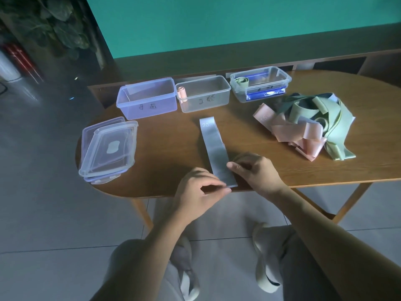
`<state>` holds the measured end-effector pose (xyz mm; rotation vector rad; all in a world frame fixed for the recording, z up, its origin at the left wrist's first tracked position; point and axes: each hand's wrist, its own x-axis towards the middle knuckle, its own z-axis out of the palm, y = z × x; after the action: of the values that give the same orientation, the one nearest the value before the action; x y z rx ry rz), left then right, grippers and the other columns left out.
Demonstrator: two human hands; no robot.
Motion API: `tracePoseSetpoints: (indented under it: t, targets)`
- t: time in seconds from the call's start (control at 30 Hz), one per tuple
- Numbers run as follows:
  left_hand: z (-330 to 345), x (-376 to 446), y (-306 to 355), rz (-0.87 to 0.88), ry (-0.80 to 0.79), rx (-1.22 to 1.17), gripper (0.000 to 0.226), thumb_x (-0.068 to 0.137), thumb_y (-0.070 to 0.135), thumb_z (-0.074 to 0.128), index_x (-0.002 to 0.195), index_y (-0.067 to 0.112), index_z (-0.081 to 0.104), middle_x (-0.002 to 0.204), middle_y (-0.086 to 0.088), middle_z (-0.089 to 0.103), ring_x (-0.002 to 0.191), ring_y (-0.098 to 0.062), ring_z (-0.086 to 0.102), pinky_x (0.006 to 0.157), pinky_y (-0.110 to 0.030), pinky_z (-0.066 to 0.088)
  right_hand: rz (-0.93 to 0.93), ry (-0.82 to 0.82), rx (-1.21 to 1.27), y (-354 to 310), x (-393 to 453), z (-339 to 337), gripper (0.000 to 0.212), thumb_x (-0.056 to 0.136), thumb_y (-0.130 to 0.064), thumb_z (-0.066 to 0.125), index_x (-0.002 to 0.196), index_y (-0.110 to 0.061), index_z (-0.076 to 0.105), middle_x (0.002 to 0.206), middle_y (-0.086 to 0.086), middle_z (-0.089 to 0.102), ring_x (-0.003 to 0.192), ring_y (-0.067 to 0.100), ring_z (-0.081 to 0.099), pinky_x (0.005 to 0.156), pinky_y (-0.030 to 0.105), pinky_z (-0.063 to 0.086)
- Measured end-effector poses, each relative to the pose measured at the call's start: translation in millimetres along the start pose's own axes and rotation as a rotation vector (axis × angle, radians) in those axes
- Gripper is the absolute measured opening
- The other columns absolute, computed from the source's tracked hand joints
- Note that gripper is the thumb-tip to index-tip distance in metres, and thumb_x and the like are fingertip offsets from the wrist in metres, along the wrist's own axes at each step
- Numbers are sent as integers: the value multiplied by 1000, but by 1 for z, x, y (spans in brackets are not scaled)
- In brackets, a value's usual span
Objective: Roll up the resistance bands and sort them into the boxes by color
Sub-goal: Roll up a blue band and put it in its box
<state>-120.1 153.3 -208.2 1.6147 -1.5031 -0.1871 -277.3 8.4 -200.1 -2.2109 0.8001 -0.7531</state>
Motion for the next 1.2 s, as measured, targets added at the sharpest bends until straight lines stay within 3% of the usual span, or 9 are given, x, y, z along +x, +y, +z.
tracePoseSetpoints:
  t: [0.13, 0.27, 0.33, 0.47, 0.67, 0.83, 0.93, 1.1, 1.2]
  targets:
    - [5, -1, -4, 71, 48, 15, 12, 84, 34, 80, 83, 22, 81, 87, 18, 72, 93, -11, 64, 77, -39, 54, 2, 2, -92, 6, 14, 5, 29, 93, -43, 68, 118, -27, 70, 119, -9, 66, 110, 17, 56, 93, 27, 43]
    - [8, 5, -5, 7, 212, -59, 8, 89, 21, 74, 92, 16, 80, 98, 12, 73, 100, -10, 67, 87, -36, 55, -59, -165, -349, 11, 36, 11, 47, 100, -54, 49, 143, -35, 52, 152, -13, 44, 141, 17, 32, 112, 41, 27]
    - [10, 18, -13, -77, 283, 31, 20, 94, 28, 67, 105, 15, 77, 110, 8, 72, 110, -8, 64, 94, -34, 53, -97, -158, -373, 13, 43, 12, 43, 101, -50, 50, 138, -30, 59, 148, -10, 50, 141, 17, 36, 112, 39, 26]
    - [16, 57, -29, -311, 134, 347, 52, 98, 52, 43, 133, 19, 61, 137, -1, 61, 131, -21, 51, 113, -42, 37, -143, -114, -326, 21, 44, 12, 47, 96, -52, 51, 120, -17, 70, 129, 1, 66, 125, 23, 56, 109, 46, 41]
    - [19, 117, -58, -433, -25, 463, 55, 105, 52, 30, 153, 26, 38, 160, -2, 37, 150, -23, 25, 122, -43, 12, -123, -172, -356, 19, 37, 10, 60, 92, -64, 44, 127, -21, 66, 138, -1, 59, 132, 21, 49, 114, 42, 37]
    - [13, 167, -83, -442, 24, 351, 51, 106, 46, 36, 152, 26, 42, 149, -2, 53, 139, -23, 44, 119, -42, 26, -121, -159, -356, 18, 37, 10, 61, 92, -66, 41, 130, -23, 64, 139, -5, 58, 135, 17, 47, 115, 39, 35]
    - [14, 189, -92, -469, 30, 210, 41, 101, 44, 49, 140, 32, 56, 128, 11, 66, 127, -18, 53, 115, -39, 35, -125, -146, -363, 16, 37, 9, 63, 92, -69, 39, 130, -25, 63, 139, -7, 56, 134, 16, 45, 116, 35, 33]
    - [19, 207, -104, -482, 49, 5, 24, 95, 27, 64, 115, 36, 74, 112, 20, 70, 109, -3, 62, 100, -20, 44, -106, -181, -379, 16, 37, 8, 81, 83, -86, 33, 134, -29, 60, 144, -12, 50, 139, 11, 37, 116, 27, 22]
    - [17, 213, -107, -446, 110, -169, 24, 97, 13, 62, 111, 26, 76, 102, 24, 67, 98, 16, 59, 90, -10, 45, -94, -215, -396, 15, 37, 7, 98, 73, -97, 30, 140, -30, 55, 148, -14, 45, 142, 11, 33, 119, 29, 21]
